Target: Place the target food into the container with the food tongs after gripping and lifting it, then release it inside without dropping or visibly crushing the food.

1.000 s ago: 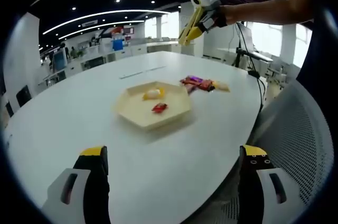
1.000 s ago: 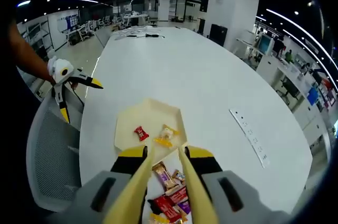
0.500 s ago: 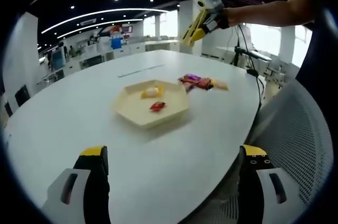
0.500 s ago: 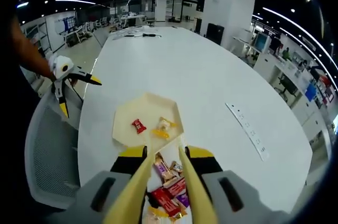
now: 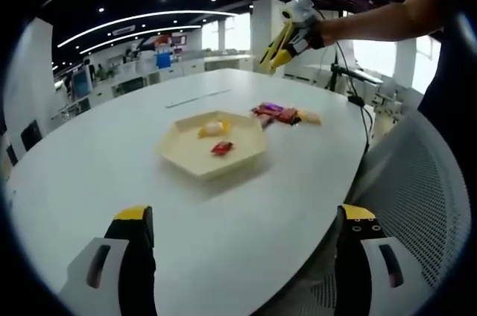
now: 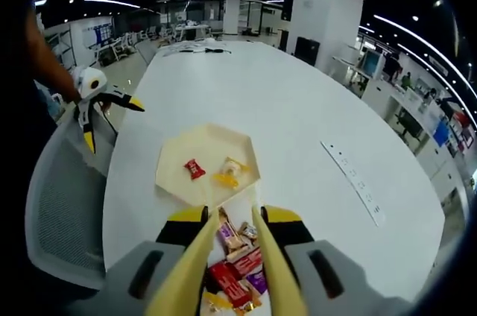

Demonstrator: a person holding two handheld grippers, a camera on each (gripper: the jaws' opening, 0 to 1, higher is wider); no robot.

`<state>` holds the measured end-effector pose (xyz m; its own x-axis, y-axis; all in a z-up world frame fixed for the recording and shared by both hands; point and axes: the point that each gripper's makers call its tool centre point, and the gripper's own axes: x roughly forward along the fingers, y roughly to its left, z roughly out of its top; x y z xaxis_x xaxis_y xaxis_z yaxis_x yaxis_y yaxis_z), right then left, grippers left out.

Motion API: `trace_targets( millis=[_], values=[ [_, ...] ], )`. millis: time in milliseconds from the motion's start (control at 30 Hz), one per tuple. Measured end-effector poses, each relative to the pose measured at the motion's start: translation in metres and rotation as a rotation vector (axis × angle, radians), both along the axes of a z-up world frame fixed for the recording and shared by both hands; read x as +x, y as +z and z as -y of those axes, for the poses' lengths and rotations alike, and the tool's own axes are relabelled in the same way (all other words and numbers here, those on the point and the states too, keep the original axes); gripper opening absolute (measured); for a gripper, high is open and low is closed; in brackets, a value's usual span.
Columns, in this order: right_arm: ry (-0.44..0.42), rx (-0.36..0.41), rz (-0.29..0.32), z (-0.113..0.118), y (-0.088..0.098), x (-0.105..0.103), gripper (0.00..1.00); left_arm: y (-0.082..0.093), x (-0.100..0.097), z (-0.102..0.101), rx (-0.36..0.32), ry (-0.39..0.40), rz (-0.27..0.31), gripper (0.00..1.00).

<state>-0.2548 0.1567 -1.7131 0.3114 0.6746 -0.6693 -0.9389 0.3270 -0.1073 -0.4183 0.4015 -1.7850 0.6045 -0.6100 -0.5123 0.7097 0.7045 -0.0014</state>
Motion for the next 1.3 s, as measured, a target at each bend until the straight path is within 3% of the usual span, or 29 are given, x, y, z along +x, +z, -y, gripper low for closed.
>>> trace_targets(
  millis=[667, 1000, 1300],
  values=[
    [0.055, -0.003, -0.073, -0.004, -0.054, 0.002, 0.28, -0.001, 0.0, -0.001, -0.007, 0.012, -0.022, 0.97],
    [0.069, -0.035, -0.102, -0.003, -0.084, 0.003, 0.28, -0.002, -0.001, 0.001, -0.003, 0.004, -0.027, 0.97],
    [0.093, -0.069, -0.105, -0.008, -0.1, 0.004, 0.28, -0.003, -0.001, 0.001, -0.007, 0.005, -0.035, 0.96]
  ],
)
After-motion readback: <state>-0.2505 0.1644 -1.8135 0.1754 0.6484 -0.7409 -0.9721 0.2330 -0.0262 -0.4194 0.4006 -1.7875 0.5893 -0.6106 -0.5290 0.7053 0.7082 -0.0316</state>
